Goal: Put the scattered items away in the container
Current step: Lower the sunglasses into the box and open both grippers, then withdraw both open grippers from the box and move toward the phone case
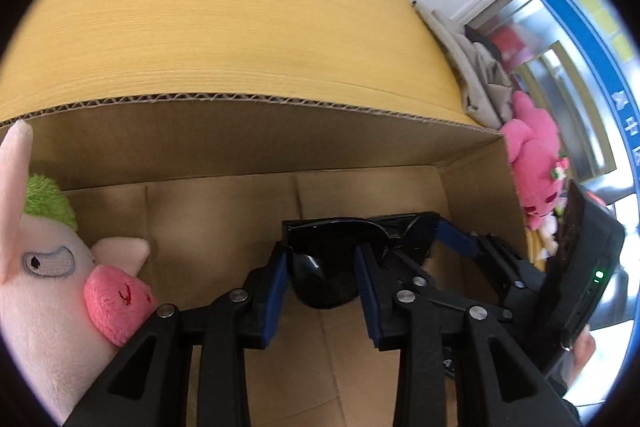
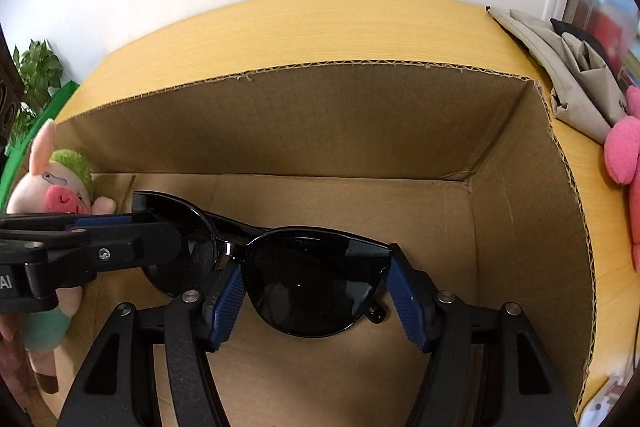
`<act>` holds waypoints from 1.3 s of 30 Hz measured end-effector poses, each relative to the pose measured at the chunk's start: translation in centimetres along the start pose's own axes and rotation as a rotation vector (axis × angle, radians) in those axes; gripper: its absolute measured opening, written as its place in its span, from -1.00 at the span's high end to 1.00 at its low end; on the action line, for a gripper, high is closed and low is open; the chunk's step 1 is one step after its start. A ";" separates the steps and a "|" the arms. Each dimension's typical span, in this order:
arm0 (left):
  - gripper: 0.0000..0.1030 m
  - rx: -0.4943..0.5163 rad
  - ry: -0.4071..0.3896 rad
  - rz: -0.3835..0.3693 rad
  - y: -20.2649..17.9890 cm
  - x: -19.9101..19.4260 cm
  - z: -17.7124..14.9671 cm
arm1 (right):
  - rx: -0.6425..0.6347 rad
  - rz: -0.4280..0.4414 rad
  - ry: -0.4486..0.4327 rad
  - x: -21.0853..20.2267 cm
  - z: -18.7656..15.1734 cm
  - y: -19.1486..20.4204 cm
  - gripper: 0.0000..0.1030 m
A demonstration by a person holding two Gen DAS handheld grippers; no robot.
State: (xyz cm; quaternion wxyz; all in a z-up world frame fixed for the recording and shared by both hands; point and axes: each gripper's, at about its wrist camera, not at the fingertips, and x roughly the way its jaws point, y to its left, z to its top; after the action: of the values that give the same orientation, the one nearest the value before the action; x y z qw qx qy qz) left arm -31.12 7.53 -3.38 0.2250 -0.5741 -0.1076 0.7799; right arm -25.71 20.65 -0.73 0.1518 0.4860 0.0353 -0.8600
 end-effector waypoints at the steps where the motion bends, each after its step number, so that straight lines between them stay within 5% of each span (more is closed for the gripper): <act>1: 0.37 0.001 -0.009 0.012 0.0 -0.2 0.0 | -0.002 -0.008 0.001 0.0 -0.1 0.1 -0.44; 3: 0.37 -0.016 -0.024 0.023 0.3 -0.8 0.0 | 0.000 -0.018 -0.005 -0.2 -0.3 0.3 -0.63; 7: 0.36 -0.039 -0.078 0.046 0.5 -3.2 0.1 | -0.021 -0.013 -0.024 -1.6 -0.1 0.5 -0.66; 10: 0.23 0.009 -0.140 0.068 -0.4 -6.2 -0.8 | -0.054 -0.023 -0.051 -3.5 -0.2 0.9 -0.68; 12: 0.22 0.057 -0.202 0.106 -1.4 -8.8 -2.0 | -0.062 -0.024 -0.078 -5.3 -0.7 1.3 -0.90; 16: -0.41 0.162 -0.379 0.235 -4.1 -15.0 -6.8 | 0.023 0.094 -0.144 -10.6 -3.2 0.7 -0.96; 20: -0.56 0.288 -0.576 0.365 -7.6 -20.5 -13.4 | 0.003 0.100 -0.249 -16.2 -6.8 0.7 -0.99; 24: -0.60 0.318 -0.691 0.411 -9.9 -23.6 -19.2 | -0.032 0.025 -0.334 -20.7 -10.7 1.0 -0.99; 31: -0.60 0.284 -0.699 0.400 -11.6 -23.3 -25.7 | -0.059 -0.079 -0.362 -24.6 -16.6 3.2 -0.99; 39: -0.60 0.220 -0.669 0.361 -10.5 -22.7 -29.3 | -0.091 -0.106 -0.376 -26.9 -19.5 4.3 -0.99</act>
State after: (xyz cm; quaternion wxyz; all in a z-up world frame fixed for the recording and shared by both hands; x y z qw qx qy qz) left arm 4.31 3.29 11.01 0.0969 -0.2706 0.0120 0.9577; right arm 4.55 26.71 12.17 0.1318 0.3071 0.0708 -0.9398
